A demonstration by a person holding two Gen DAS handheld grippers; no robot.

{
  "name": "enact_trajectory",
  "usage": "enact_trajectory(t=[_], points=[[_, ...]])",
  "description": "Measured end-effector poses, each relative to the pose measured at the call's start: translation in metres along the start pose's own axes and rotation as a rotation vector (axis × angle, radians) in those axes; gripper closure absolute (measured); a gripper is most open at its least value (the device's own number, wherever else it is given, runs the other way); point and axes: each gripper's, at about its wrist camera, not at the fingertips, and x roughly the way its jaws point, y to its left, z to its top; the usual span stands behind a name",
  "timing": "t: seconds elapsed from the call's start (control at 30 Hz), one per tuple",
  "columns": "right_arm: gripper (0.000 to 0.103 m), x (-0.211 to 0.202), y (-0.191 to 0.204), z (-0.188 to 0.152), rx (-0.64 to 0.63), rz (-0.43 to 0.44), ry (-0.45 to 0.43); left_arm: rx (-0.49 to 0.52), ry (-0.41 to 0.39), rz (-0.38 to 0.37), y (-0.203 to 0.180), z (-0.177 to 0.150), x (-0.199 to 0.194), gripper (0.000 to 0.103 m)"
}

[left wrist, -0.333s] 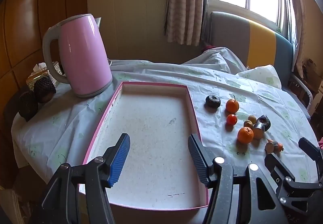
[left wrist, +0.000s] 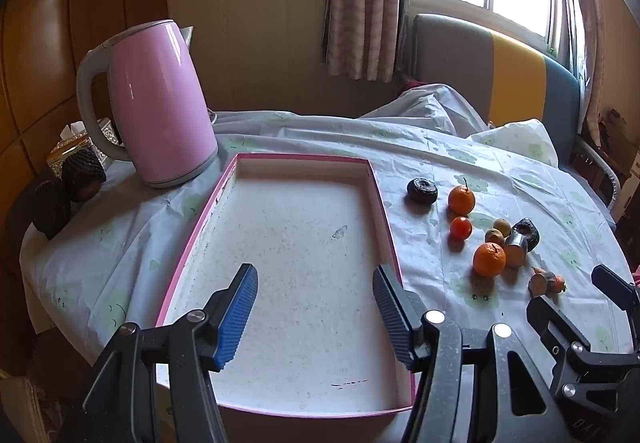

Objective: Organize fruits

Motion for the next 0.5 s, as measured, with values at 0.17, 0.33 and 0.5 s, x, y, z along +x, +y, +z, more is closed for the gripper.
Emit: enact_trajectory(t=[0.17,0.33,0.5], points=[[0.000,-0.0003,-0.0020,0.0010,-0.005,-0.004,0.001,0.004,0.005,-0.001,-0.0027,-0.0017,0.0021,0.042],[0.000,-0.0041,-0.0062,0.0016,0.018,0.042,-0.024,0.012,0.013,-0.005,-0.0032,-0.0012,0.0034,0.042],[0.000,-0.0056,-0.0031,0.0040,0.009,0.088,-0.024,0.016,0.011,-0.014,-0.0043,-0.0020,0.0021,0.042]])
